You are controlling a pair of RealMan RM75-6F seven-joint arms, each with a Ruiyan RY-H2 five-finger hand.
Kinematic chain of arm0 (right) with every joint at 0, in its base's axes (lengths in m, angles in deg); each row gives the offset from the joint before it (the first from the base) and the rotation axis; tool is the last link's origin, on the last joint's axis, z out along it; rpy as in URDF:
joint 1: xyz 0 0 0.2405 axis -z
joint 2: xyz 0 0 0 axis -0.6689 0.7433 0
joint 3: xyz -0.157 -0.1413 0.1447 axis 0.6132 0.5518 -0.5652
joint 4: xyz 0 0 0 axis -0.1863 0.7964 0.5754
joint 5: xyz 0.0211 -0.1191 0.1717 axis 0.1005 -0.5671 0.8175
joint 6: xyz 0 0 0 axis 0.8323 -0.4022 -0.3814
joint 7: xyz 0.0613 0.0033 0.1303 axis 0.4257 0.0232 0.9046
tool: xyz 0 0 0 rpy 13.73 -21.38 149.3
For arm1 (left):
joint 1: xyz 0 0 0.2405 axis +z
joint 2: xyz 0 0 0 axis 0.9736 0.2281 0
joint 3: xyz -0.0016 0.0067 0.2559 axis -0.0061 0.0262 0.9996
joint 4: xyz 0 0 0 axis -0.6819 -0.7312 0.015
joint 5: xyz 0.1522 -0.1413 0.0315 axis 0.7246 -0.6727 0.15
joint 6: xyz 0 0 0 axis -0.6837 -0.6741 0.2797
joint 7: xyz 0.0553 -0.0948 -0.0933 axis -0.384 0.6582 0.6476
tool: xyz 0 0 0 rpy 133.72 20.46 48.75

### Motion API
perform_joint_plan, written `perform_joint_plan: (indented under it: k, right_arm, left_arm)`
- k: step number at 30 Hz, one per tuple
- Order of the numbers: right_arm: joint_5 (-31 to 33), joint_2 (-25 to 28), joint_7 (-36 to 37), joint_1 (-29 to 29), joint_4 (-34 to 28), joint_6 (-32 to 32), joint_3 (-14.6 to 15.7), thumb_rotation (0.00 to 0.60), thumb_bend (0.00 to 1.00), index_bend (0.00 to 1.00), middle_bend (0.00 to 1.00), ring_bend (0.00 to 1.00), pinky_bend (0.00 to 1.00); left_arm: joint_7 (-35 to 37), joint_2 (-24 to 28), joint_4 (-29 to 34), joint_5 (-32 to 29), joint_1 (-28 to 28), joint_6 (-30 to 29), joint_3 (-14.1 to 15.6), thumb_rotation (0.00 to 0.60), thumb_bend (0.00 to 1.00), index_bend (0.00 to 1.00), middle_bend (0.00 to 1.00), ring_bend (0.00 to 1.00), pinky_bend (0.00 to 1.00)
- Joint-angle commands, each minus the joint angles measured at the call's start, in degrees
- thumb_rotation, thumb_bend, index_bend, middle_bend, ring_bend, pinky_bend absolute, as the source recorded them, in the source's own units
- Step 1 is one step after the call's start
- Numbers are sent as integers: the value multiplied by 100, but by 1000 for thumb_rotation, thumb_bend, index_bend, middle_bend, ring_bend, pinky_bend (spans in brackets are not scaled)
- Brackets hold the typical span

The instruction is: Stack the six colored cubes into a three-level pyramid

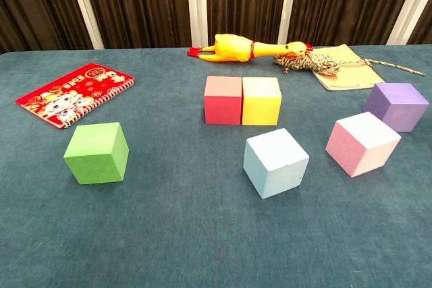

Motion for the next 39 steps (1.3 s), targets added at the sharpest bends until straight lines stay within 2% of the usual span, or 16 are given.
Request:
perform_joint_plan:
  k: [1, 6, 10, 14, 20, 27, 39]
  right_arm:
    - [1015, 19, -687, -728, 72, 571, -48, 600, 255, 112, 73, 83, 0]
    - [1725, -212, -1157, -1296, 345, 637, 66, 600, 252, 112, 73, 83, 0]
    - [2193, -416, -1320, -1643, 561, 717, 148, 600, 252, 112, 73, 83, 0]
    - [2594, -726, -1168, -1840, 924, 827, 187, 600, 252, 112, 73, 83, 0]
    - [2650, -1018, -1170, -1956, 1346, 938, 503, 600, 252, 112, 73, 83, 0]
    - [2612, -1282, -1040, -2007, 1789, 1053, 725, 600, 252, 112, 84, 83, 0]
    - [2317, -1552, -708, -2025, 2291, 1205, 850, 600, 252, 156, 164, 83, 0]
  left_arm:
    - [-238, -155, -184, -110, 50, 256, -178, 600, 157, 144, 44, 33, 117]
    - [-691, -212, -130, -380, 87, 564, -389, 600, 157, 147, 39, 33, 110]
    - [-652, -228, -174, -424, 120, 778, -537, 600, 157, 147, 38, 33, 87]
    - [-402, -238, -259, -312, 160, 957, -636, 600, 157, 147, 31, 32, 64]
    - [-350, -308, -503, -23, 324, 631, -831, 600, 157, 147, 31, 28, 62]
    - [-300, -345, -601, 115, 486, 482, -1016, 600, 157, 147, 36, 28, 62]
    - [-462, -430, -622, 220, 617, 476, -1242, 600, 157, 147, 32, 28, 62]
